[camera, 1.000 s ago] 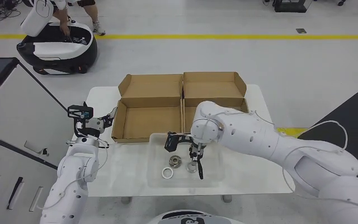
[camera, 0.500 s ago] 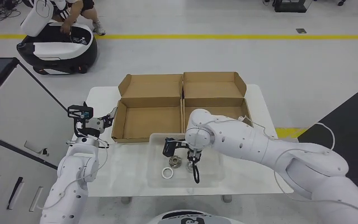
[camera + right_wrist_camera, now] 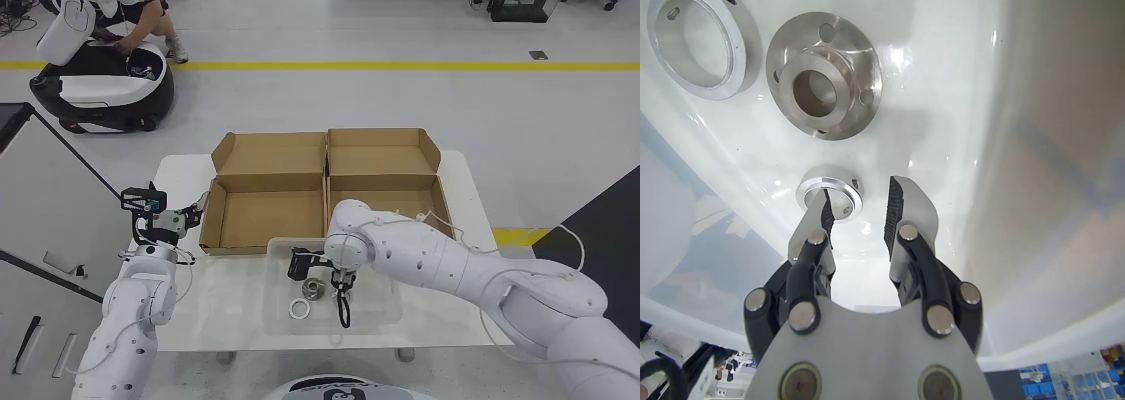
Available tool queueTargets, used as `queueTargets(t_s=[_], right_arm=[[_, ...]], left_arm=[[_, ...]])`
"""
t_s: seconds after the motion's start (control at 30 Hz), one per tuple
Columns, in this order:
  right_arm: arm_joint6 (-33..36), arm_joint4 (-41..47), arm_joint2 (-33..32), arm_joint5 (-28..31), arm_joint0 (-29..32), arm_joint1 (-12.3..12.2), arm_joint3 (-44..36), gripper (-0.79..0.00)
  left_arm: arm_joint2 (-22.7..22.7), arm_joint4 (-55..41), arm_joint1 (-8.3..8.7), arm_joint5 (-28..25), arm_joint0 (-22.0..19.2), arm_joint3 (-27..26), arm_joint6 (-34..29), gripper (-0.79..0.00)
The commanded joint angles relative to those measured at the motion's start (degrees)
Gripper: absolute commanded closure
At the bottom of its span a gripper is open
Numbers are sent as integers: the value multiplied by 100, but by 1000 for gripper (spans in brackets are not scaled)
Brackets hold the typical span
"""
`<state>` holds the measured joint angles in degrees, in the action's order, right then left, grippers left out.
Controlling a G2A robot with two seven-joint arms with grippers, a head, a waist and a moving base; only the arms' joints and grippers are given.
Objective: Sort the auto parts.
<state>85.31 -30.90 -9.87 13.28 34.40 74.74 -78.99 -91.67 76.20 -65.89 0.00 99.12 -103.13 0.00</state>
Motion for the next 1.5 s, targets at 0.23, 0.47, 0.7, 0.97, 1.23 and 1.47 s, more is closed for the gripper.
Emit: queueTargets(t_s=[0.23, 0.47, 0.7, 0.97, 1.23, 1.47], right_arm=[[-34, -141, -110, -46, 52, 3, -44, -262], [29, -219, -191, -60, 140, -45, -132, -246], [48, -251, -245, -21, 237, -63, -139, -246], [69, -289, -291, 21, 296, -46, -105, -240], [107, -360, -358, 8, 322, -35, -111, -240], [106, -354, -351, 90, 391, 5, 28, -228]], left_arm=[[0, 0, 0, 0, 0, 0, 0, -785], [0, 0, 0, 0, 0, 0, 0, -785], [0, 0, 0, 0, 0, 0, 0, -785], [0, 0, 0, 0, 0, 0, 0, -785], [0, 0, 0, 0, 0, 0, 0, -785], [0, 0, 0, 0, 0, 0, 0, -785]])
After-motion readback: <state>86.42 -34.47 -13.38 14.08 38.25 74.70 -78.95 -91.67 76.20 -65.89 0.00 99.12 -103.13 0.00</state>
